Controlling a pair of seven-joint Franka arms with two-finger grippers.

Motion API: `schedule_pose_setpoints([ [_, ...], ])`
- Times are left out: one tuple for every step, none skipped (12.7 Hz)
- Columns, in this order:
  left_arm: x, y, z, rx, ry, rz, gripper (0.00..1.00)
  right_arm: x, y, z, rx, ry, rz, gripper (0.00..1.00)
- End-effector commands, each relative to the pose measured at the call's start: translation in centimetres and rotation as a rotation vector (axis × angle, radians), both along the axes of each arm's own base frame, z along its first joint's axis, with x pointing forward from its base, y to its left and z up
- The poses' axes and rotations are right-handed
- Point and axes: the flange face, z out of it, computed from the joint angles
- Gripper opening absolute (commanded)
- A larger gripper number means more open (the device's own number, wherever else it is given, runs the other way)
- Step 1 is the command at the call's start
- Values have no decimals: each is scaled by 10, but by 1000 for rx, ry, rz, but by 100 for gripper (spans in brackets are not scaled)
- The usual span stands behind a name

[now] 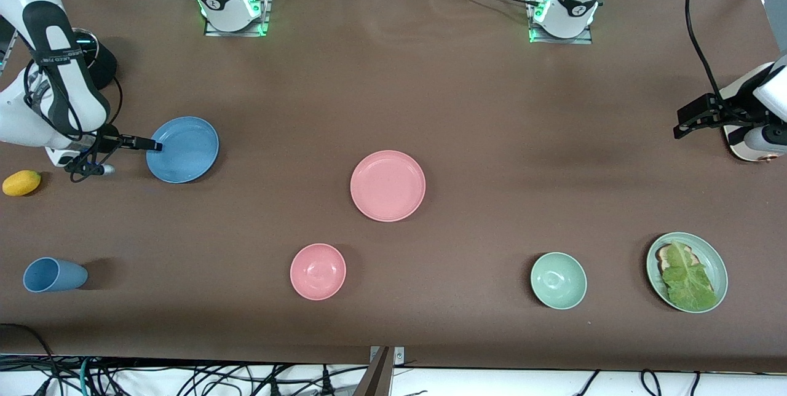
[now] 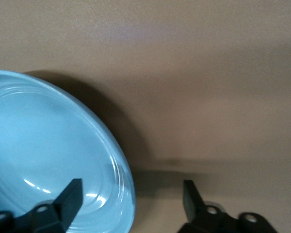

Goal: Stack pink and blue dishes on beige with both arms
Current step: 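Lower the right gripper to the blue plate rim and close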

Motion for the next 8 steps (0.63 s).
schedule_pose_setpoints([
  [-5,-2,2,17,37,86,100,3,-5,-3,25,-12,-2,31],
  [-9,-6,0,13,69,119,100,3,-5,-3,25,-12,-2,22],
  [-12,-8,-2,-1,97,132,100,3,-5,-3,25,-12,-2,14],
  [-13,-9,-2,-2,104,132,100,3,-5,-3,26,-11,-2,6],
  [-15,-9,-3,-3,125,130,100,3,-4,-3,26,-11,0,0],
  [-17,-9,-5,-19,146,132,100,3,-3,-3,28,-11,4,0],
  [-17,-9,-6,-28,151,129,100,4,-3,-1,34,-9,4,0],
  [-16,-7,-6,-29,151,126,100,13,0,9,45,-11,14,0],
])
